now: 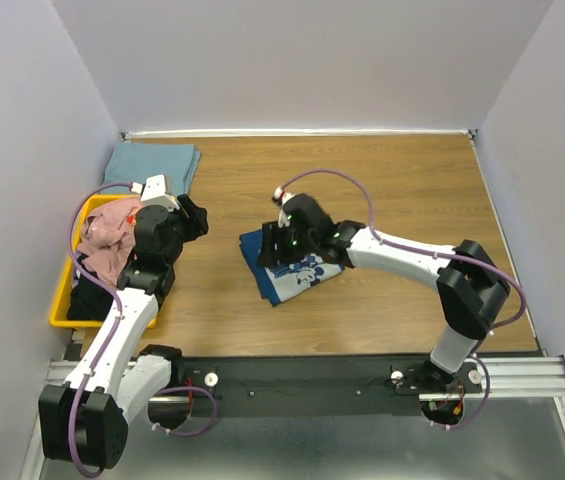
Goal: Fold and stack the t-shirts
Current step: Neatly place the folded tshirt to the corner
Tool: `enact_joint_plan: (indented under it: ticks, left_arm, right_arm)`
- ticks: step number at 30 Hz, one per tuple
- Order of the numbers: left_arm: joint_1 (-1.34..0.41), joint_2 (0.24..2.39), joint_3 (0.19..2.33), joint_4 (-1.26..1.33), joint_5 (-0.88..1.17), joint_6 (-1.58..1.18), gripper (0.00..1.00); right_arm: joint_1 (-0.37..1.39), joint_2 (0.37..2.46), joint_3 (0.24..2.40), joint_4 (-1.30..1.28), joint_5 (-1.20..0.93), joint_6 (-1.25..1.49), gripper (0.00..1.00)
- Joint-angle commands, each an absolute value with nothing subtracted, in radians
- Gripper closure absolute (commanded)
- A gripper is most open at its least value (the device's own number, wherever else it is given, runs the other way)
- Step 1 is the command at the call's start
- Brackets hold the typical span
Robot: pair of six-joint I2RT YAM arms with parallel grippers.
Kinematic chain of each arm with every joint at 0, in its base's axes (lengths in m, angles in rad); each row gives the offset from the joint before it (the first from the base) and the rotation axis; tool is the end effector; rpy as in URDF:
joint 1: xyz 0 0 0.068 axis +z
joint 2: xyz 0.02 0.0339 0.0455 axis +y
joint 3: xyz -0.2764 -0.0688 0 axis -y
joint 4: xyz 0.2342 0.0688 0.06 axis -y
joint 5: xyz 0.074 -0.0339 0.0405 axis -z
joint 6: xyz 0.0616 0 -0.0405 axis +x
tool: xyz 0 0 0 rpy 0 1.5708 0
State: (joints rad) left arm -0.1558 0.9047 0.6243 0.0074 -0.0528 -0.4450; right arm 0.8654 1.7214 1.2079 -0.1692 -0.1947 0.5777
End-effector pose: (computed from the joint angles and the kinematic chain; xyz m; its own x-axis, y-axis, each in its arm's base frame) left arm 0.2192 -0.0311 0.2871 -0.2855 -0.3903 -0.8753 -0.0201 0.9156 -0.4017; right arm 0.2498 0.3117 0.2392 -0.8037 -0.1174 -0.5833 -0.4839 0.6994 0.5260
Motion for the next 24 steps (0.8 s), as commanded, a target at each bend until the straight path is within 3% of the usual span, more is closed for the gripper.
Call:
enact_joint_plan:
  ticks: [1, 21, 24]
  left_arm:
    - [-0.143, 0.919, 0.641, -0.023, -0.074, -0.449, 0.39]
    - [-0.129, 0.936, 0.638, -0.032, -0.057, -0.457, 0.39]
    - [-0.127, 0.943, 0.638, -0.032, -0.049, -0.457, 0.39]
  right_arm:
    - [0.968, 1.776, 1.247, -0.455, 0.089, 0.439, 0.43]
    - [1.193, 2.088, 1.505, -0.696, 0.288, 0.35, 0.48]
    - [1.206, 2.131, 1.529, -0.729, 0.294, 0.341, 0.57]
